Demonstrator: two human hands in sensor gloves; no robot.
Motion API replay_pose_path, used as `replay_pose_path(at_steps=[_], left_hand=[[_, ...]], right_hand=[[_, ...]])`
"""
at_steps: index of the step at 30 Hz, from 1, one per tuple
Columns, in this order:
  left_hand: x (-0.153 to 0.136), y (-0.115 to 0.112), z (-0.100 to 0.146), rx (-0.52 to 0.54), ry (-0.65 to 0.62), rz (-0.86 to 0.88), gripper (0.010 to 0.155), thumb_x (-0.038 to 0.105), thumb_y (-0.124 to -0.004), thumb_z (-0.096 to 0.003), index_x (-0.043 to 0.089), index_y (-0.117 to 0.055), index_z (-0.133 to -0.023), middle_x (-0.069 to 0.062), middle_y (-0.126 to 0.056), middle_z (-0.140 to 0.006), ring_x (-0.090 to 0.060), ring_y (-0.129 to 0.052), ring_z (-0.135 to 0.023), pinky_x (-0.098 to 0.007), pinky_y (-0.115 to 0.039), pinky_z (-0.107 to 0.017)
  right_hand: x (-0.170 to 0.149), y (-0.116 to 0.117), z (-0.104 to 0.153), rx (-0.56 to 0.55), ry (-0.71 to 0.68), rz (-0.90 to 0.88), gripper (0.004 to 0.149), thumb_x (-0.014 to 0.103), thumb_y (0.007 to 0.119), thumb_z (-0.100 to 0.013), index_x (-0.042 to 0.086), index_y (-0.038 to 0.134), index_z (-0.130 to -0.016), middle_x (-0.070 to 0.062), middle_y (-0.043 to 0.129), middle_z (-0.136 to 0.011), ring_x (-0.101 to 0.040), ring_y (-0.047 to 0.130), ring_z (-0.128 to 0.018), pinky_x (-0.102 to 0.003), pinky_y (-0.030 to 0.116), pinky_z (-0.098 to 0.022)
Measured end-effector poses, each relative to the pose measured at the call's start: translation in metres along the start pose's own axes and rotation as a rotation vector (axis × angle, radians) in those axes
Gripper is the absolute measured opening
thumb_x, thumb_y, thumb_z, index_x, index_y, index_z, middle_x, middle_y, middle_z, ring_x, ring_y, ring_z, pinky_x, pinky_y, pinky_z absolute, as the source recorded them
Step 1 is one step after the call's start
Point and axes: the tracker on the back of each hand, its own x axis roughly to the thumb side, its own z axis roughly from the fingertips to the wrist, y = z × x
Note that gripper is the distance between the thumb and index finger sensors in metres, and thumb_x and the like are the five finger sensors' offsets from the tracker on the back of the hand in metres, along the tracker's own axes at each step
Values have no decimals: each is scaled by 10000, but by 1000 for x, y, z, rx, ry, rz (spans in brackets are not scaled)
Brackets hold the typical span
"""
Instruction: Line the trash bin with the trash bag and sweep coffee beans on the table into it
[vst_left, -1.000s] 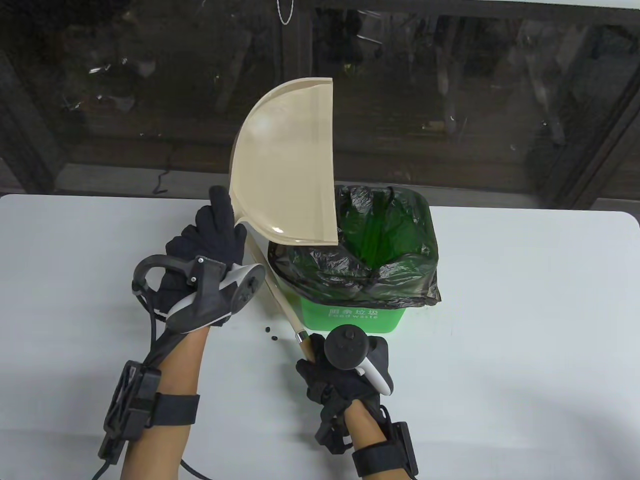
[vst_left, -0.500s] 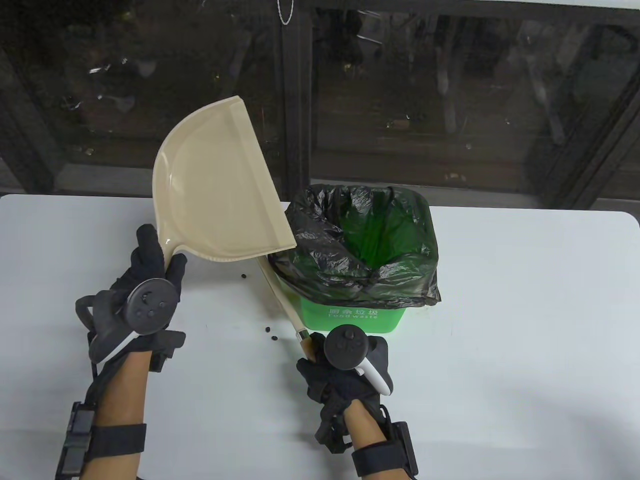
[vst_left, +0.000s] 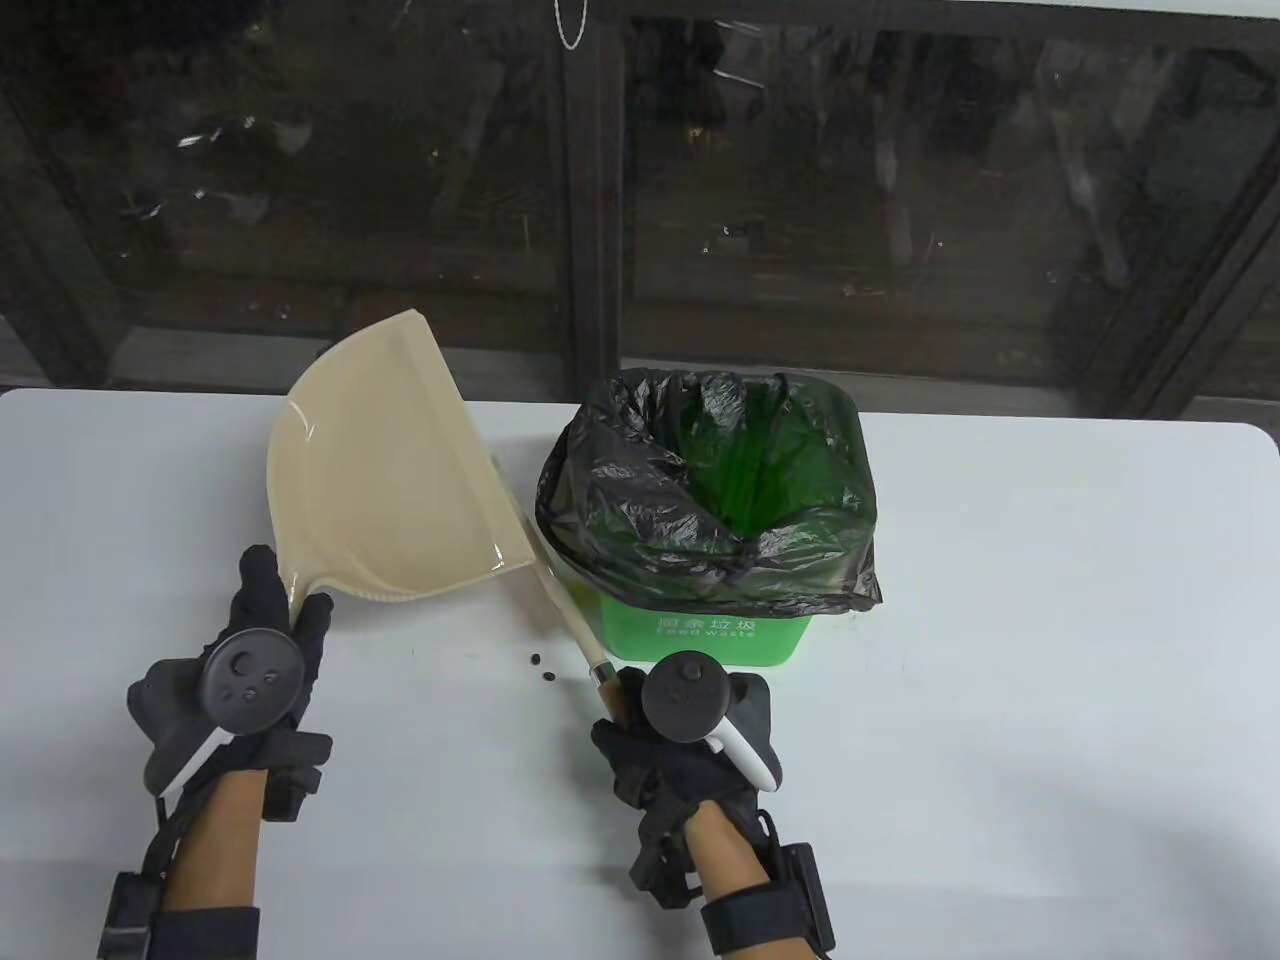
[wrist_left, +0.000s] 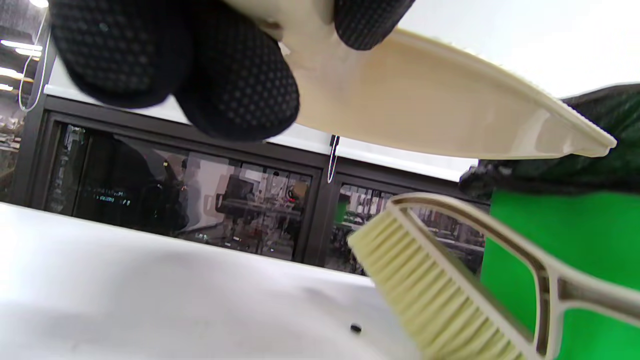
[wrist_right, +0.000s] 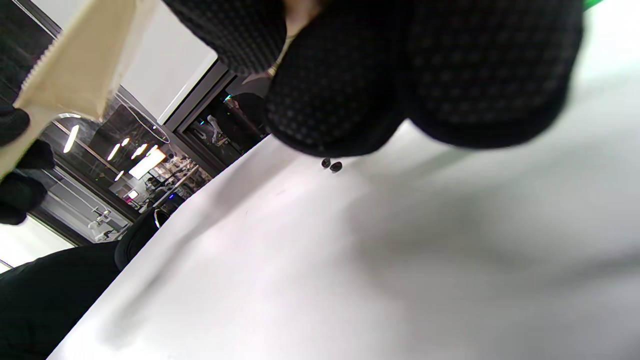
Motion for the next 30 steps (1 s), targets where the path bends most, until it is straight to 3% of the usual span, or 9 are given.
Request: replay_pose_path(at_steps=[11, 30], left_hand=[[-20, -52, 20, -78, 20, 92, 668, 303, -583, -731, -161, -342, -1147, -252, -753, -954, -304, -998, -490, -495, -834, -416], [-30, -76, 24, -266, 35, -33, 664, 291, -607, -730, -175, -375, -1143, -275, -774, -936, -320, -1002, -477, -504, -837, -401]], right_hand=[[1, 2, 0, 9, 0, 15, 654, 311, 707, -537, -43, 406, -997, -124, 834, -715, -84, 977, -311, -330, 902, -178], [0, 1, 1, -26, -2, 37, 655, 313, 707, -534, -42, 408, -996, -120, 835, -713, -81, 977, -311, -327, 904, -178]])
